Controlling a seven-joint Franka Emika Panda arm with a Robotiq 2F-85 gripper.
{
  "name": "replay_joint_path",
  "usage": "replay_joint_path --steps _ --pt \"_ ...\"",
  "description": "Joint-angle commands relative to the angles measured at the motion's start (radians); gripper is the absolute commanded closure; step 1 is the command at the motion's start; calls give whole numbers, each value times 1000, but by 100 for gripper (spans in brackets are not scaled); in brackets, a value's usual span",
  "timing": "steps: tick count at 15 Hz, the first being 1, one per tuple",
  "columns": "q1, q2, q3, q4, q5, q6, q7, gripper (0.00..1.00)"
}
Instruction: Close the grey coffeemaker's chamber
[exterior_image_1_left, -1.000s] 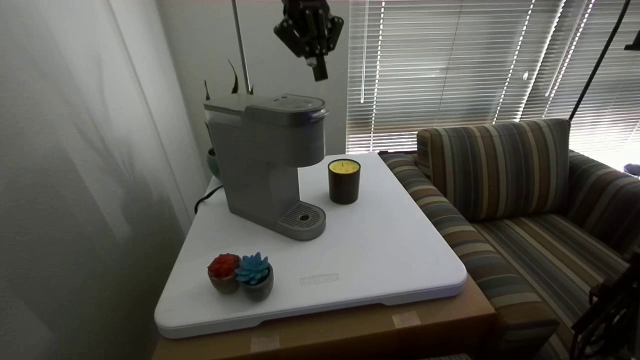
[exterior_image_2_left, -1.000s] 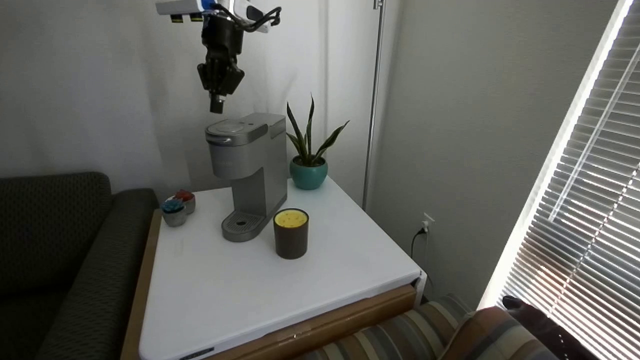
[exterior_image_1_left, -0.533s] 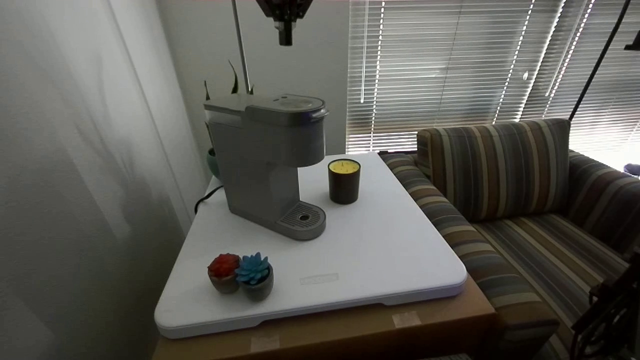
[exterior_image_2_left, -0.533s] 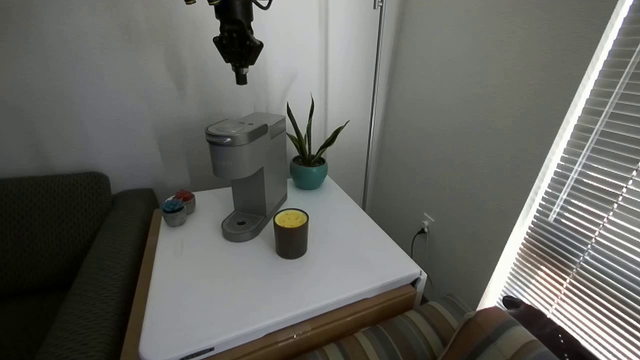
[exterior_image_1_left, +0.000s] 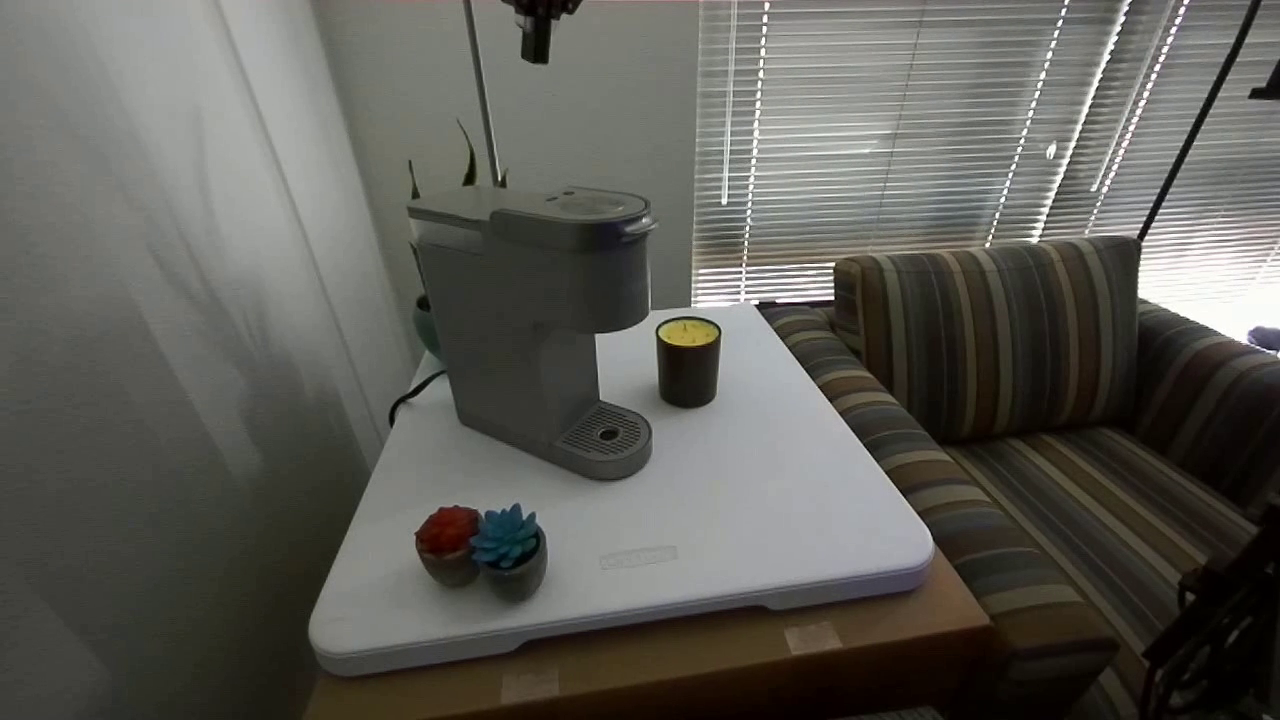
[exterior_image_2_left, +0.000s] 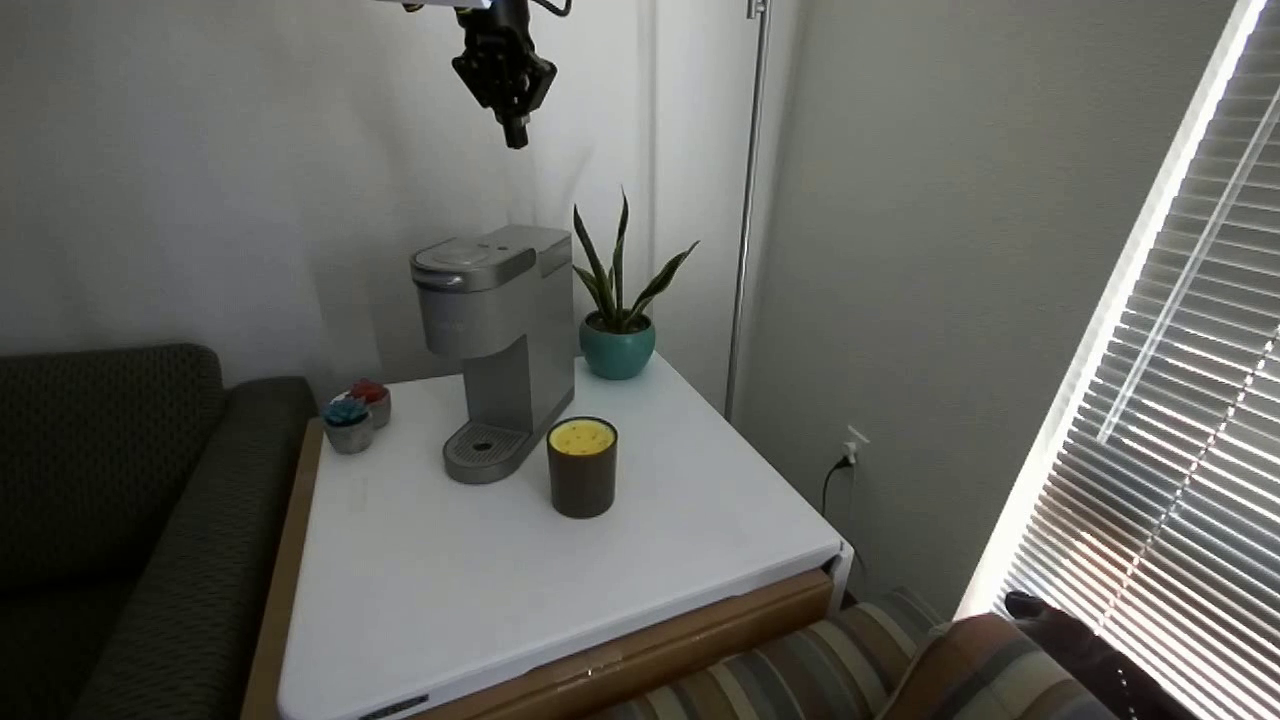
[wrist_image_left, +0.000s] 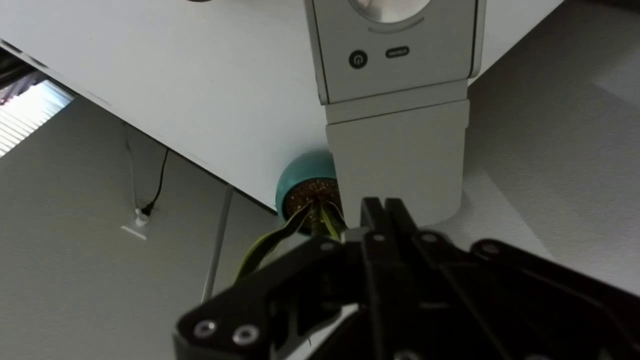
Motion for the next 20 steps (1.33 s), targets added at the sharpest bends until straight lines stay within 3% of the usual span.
replay_joint_path --steps 1,10,17,20 --pt "-18 -11 13 -24 13 21 -32 62" --pt "-25 -13 29 -25 31 16 -36 1" --pt "-45 4 69 -1 97 -3 -33 0" --pt "-30 -11 51 -26 80 11 -4 0"
